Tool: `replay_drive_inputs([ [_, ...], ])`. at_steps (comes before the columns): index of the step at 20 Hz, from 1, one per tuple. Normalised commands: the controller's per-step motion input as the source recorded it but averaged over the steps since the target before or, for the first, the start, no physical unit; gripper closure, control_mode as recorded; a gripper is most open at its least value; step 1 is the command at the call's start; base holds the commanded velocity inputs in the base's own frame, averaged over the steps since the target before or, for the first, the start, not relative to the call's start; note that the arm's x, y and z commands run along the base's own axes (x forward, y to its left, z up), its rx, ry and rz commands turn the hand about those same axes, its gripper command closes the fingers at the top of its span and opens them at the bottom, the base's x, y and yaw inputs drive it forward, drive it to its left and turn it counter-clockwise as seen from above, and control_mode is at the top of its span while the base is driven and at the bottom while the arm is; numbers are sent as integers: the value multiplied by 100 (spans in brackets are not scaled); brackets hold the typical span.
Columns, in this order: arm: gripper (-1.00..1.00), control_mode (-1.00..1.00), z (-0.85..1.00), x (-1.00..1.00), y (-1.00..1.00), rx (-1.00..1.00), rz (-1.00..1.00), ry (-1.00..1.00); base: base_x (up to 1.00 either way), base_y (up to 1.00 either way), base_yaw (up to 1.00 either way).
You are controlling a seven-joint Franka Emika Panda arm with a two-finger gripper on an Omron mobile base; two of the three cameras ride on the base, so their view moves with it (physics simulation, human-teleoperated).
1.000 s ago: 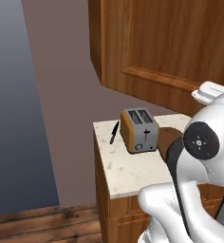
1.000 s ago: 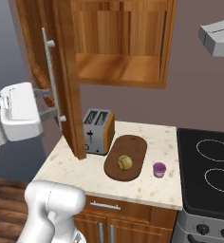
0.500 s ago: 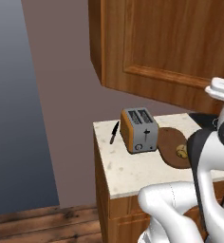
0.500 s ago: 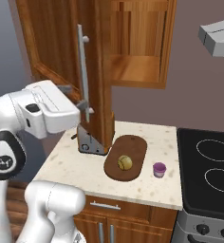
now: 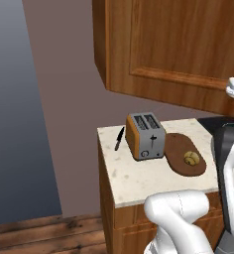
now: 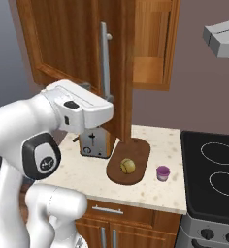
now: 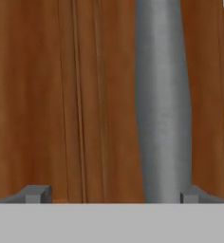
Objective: Pick the bread, place it on the cutting board, pick the jam, place it on the counter, and close the cabinet.
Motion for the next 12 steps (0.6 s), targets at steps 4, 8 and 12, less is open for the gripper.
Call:
replay_drive_inputs([
  [4,-100,-100,0,47,-33,0,16,0,0,0,0],
  [8,-100,-100,0,56,-30,0,15,0,0,0,0],
  [12,-100,-100,0,56,-27,0,14,0,0,0,0],
])
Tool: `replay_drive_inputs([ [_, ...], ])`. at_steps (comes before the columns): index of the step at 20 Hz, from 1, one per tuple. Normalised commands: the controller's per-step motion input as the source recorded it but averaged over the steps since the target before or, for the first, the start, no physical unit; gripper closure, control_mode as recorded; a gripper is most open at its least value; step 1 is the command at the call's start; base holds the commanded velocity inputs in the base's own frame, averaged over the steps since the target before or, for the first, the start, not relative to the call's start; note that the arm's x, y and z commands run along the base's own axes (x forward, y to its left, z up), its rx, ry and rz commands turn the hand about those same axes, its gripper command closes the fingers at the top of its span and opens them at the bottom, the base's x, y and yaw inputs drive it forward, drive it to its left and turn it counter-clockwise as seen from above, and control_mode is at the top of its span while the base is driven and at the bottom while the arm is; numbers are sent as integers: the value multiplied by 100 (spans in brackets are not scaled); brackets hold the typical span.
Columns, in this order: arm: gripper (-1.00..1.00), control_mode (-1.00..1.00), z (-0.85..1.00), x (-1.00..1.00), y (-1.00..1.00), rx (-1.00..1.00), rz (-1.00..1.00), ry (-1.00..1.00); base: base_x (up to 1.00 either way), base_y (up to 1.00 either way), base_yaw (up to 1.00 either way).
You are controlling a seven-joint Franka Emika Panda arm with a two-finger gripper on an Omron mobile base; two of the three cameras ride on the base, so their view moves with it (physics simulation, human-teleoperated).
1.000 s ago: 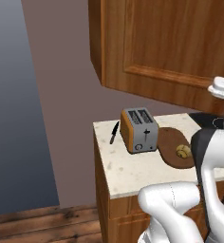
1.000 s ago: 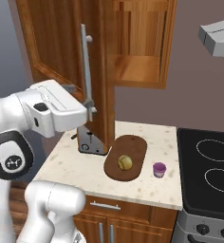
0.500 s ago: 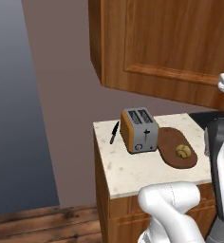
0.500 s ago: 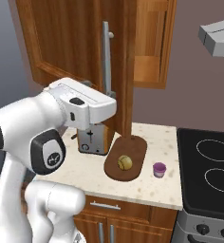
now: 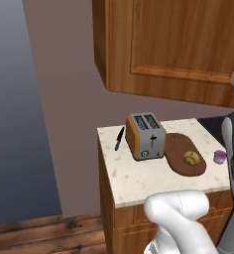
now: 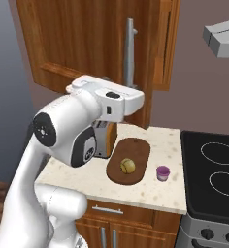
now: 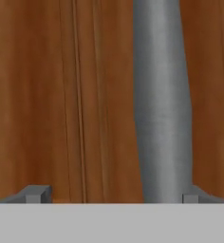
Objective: Pick the bread, place it on the cutting board, pick the jam, place it on the counter, and close the cabinet.
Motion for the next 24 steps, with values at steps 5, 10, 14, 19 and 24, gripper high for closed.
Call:
replay_drive_inputs([
  [5,-100,-100,0,58,-23,0,13,0,0,0,0],
  [10,-100,-100,0,62,-22,0,12,0,0,0,0],
  [14,-100,-100,0,60,-18,0,12,0,0,0,0],
  [19,-100,-100,0,60,-13,0,10,0,0,0,0],
  [24,-100,-100,0,61,-11,0,10,0,0,0,0],
])
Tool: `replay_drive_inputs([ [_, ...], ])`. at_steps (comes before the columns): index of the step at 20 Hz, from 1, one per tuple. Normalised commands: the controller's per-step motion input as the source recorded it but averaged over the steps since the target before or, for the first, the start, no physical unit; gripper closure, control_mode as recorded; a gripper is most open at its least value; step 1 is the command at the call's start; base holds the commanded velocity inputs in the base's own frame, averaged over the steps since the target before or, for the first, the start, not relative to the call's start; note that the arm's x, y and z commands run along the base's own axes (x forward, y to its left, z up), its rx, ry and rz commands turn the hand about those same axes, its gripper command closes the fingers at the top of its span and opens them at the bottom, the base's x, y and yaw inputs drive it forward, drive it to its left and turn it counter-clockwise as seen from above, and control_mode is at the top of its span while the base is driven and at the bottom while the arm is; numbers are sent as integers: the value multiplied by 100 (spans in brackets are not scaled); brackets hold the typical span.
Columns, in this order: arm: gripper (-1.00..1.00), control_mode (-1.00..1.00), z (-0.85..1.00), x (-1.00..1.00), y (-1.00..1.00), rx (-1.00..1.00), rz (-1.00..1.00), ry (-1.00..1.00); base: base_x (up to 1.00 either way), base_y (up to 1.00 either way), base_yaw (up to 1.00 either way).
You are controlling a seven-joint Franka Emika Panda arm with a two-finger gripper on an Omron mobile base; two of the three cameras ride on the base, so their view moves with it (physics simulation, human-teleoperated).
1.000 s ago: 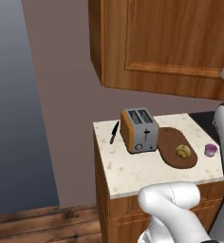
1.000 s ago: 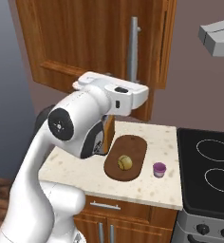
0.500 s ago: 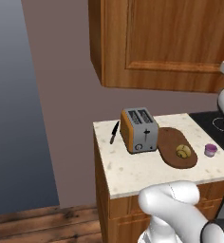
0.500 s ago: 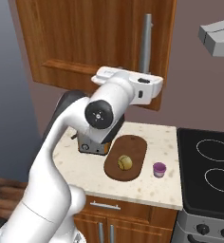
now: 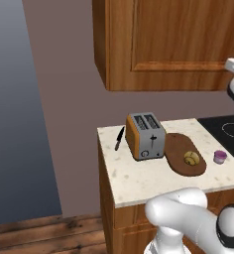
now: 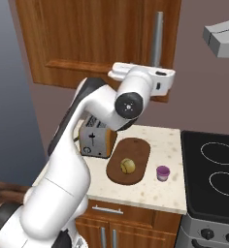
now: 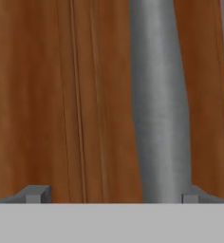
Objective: Pick the bread, place it on the cutting board, pick the jam, place it on the counter, and close the cabinet.
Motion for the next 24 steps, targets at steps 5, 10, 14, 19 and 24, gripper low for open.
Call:
replay_drive_inputs([
  [5,-100,-100,0,58,-12,0,10,0,0,0,0],
  [10,-100,-100,0,52,-9,0,8,0,0,0,0],
  [14,-100,-100,0,51,-8,0,6,0,0,0,0],
  [19,-100,-100,0,50,-5,0,4,0,0,0,0],
  [24,-100,-100,0,44,-2,0,1,0,0,0,0],
])
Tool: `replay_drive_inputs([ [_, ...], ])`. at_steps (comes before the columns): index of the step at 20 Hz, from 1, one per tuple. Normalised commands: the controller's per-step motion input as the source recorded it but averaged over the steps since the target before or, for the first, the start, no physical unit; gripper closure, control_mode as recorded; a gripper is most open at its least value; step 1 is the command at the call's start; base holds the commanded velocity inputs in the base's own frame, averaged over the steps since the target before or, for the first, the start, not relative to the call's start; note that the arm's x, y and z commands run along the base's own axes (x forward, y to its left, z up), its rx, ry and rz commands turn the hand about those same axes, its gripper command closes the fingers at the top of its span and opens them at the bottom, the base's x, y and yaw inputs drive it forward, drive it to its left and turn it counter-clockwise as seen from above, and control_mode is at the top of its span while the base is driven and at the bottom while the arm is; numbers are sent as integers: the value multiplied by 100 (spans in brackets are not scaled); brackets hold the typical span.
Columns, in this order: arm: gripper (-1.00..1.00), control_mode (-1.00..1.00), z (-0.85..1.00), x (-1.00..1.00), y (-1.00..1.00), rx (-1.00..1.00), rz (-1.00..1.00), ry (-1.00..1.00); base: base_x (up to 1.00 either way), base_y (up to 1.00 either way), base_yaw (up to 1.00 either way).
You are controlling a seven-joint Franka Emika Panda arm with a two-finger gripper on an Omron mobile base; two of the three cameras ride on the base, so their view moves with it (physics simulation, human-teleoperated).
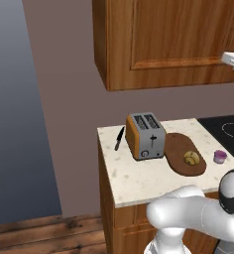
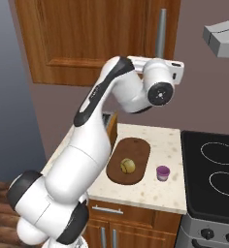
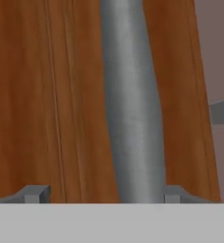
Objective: Pick the bread, place it on the cutting board, pick the jam, place it on the counter, and close the cabinet.
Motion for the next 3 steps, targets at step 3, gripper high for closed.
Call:
replay_drive_inputs([
  [3,-100,-100,0,36,0,0,0,0,0,0,0],
])
